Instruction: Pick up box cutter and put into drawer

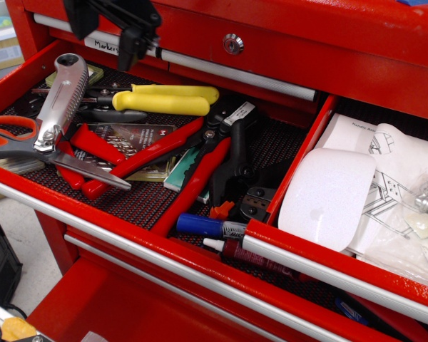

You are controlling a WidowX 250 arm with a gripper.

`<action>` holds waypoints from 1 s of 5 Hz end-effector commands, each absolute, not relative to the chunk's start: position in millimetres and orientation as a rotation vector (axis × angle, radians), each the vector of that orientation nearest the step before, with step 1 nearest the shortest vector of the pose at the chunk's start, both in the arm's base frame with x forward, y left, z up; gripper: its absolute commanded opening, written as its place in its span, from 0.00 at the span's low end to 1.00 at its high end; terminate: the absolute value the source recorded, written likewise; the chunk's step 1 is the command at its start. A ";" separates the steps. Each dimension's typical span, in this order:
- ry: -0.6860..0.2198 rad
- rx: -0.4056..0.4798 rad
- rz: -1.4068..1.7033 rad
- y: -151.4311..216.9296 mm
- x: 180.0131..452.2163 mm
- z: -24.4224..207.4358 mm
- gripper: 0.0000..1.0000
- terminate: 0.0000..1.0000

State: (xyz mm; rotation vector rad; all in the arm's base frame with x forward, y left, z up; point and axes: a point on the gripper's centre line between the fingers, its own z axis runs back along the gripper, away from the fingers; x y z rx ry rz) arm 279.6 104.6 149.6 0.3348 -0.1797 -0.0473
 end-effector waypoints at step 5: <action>-0.236 0.305 0.085 175.8 280.6 93.8 1.00 0.00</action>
